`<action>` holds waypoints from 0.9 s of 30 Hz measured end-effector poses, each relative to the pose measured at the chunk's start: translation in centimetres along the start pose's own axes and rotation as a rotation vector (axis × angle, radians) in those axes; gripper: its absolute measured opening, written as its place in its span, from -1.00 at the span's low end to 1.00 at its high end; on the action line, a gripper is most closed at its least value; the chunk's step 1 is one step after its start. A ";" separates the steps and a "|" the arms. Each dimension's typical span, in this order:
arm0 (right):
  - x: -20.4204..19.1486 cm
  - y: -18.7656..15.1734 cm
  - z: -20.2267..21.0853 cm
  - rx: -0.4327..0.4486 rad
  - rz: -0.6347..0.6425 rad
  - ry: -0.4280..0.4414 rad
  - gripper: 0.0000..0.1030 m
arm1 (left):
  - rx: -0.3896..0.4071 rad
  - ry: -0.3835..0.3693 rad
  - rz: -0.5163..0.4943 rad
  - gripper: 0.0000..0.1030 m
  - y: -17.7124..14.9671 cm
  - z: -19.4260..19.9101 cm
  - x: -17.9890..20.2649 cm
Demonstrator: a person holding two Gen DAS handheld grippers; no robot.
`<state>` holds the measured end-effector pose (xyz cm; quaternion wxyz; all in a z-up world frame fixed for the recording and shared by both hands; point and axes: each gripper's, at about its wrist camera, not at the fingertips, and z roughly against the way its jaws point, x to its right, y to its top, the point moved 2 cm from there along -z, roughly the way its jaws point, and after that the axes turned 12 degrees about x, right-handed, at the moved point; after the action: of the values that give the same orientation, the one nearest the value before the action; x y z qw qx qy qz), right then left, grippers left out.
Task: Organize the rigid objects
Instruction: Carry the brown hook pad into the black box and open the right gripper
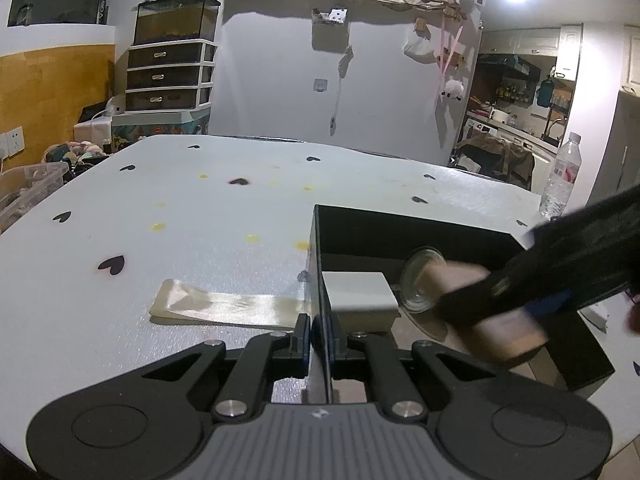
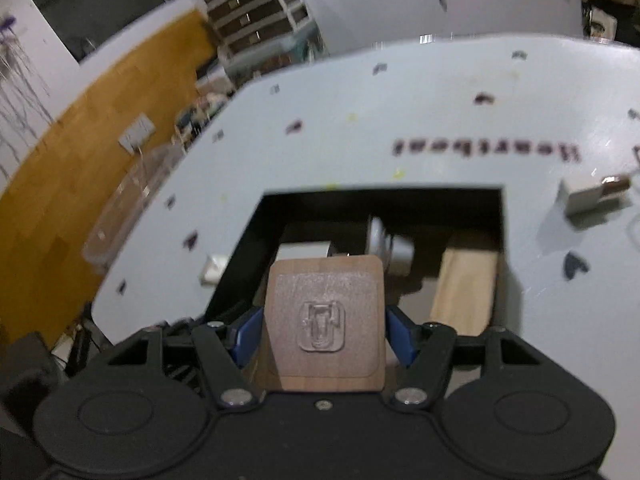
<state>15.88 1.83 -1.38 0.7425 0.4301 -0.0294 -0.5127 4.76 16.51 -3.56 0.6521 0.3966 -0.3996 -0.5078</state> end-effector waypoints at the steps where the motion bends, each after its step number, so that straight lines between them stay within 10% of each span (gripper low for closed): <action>1: -0.1 -0.2 -0.5 -0.017 0.003 -0.009 0.29 | 0.002 -0.003 0.003 -0.82 0.0 0.1 0.0; 12: 0.1 -1.9 -1.7 -0.136 -0.135 0.041 0.27 | 0.011 -0.014 0.013 -0.81 0.0 0.5 -0.2; 17: 0.5 -2.4 -1.4 -0.146 -0.104 0.026 -0.23 | 0.012 -0.010 0.010 -0.82 0.0 0.6 -0.1; 27: -0.1 -3.7 -3.2 -0.189 -0.143 0.093 -0.44 | 0.010 -0.003 -0.002 -0.84 0.1 0.7 0.1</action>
<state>14.64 3.50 -5.83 0.7419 0.3825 0.0844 -0.5443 4.18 16.38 -3.23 0.6490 0.3994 -0.4029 -0.5069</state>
